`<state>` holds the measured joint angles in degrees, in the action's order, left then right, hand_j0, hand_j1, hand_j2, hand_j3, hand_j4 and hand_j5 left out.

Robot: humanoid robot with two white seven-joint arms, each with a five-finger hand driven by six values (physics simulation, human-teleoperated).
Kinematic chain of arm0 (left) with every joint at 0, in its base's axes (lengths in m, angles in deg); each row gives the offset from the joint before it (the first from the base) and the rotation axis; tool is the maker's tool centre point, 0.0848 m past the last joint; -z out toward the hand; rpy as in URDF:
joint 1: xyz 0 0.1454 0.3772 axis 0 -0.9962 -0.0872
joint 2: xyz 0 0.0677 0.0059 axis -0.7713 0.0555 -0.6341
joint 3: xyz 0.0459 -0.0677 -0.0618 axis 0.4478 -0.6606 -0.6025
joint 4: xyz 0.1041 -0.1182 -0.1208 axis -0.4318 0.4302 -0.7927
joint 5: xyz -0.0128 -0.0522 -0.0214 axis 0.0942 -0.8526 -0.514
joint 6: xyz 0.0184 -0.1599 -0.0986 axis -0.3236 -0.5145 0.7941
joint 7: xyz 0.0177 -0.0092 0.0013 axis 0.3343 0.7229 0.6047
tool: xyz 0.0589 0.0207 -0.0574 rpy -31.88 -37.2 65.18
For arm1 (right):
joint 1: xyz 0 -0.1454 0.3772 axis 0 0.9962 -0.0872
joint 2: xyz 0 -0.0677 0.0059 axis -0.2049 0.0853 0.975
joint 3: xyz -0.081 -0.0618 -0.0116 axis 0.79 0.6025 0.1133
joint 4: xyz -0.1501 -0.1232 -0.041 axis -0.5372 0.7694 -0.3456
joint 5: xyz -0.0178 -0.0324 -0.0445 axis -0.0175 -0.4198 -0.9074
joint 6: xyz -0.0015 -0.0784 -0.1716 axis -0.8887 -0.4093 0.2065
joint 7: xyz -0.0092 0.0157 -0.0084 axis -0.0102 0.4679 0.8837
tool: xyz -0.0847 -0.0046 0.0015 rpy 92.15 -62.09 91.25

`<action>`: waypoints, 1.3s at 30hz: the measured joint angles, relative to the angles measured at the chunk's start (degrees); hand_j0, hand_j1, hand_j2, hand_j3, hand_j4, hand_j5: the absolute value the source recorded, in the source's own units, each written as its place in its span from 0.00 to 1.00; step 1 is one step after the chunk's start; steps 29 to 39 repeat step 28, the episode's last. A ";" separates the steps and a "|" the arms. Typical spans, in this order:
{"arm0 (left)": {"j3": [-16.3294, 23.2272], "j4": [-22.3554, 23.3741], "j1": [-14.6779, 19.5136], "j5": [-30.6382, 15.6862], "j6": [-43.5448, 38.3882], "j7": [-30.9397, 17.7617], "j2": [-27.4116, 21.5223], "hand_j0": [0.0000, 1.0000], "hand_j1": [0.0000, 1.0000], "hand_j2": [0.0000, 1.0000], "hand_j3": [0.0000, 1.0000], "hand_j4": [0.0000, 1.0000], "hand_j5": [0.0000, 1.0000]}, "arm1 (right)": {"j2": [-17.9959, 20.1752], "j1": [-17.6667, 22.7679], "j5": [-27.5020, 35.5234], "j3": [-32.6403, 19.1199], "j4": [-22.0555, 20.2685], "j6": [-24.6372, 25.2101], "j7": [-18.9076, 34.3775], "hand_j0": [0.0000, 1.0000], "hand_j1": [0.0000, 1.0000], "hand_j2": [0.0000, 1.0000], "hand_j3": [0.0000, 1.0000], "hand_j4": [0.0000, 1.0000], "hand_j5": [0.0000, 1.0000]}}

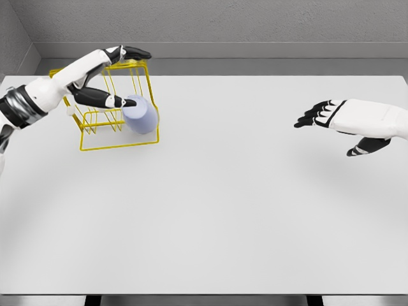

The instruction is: Place the cup on the cup holder with both arms

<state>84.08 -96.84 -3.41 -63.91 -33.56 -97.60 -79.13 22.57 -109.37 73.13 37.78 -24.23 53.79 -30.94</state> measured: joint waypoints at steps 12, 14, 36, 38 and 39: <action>-1.96 -10.93 -6.59 -0.59 3.09 -0.01 -6.58 1.00 1.00 1.00 1.00 1.00 1.00 | 0.01 0.00 0.00 0.00 0.01 -0.01 0.00 1.00 1.00 1.00 1.00 1.00 1.00; -4.36 -12.74 -11.95 -0.78 4.14 -0.02 -9.35 1.00 1.00 1.00 1.00 1.00 1.00 | 0.01 0.00 0.00 0.00 0.01 0.00 0.00 1.00 1.00 1.00 1.00 1.00 1.00; -13.67 -12.88 -24.08 -5.27 5.10 0.00 -17.39 1.00 1.00 1.00 1.00 1.00 1.00 | -0.01 0.00 0.00 0.00 0.02 0.00 0.00 1.00 1.00 1.00 1.00 1.00 1.00; -13.67 -12.88 -24.08 -5.27 5.10 0.00 -17.39 1.00 1.00 1.00 1.00 1.00 1.00 | -0.01 0.00 0.00 0.00 0.02 0.00 0.00 1.00 1.00 1.00 1.00 1.00 1.00; -13.67 -12.88 -24.08 -5.27 5.10 0.00 -17.39 1.00 1.00 1.00 1.00 1.00 1.00 | -0.01 0.00 0.00 0.00 0.02 0.00 0.00 1.00 1.00 1.00 1.00 1.00 1.00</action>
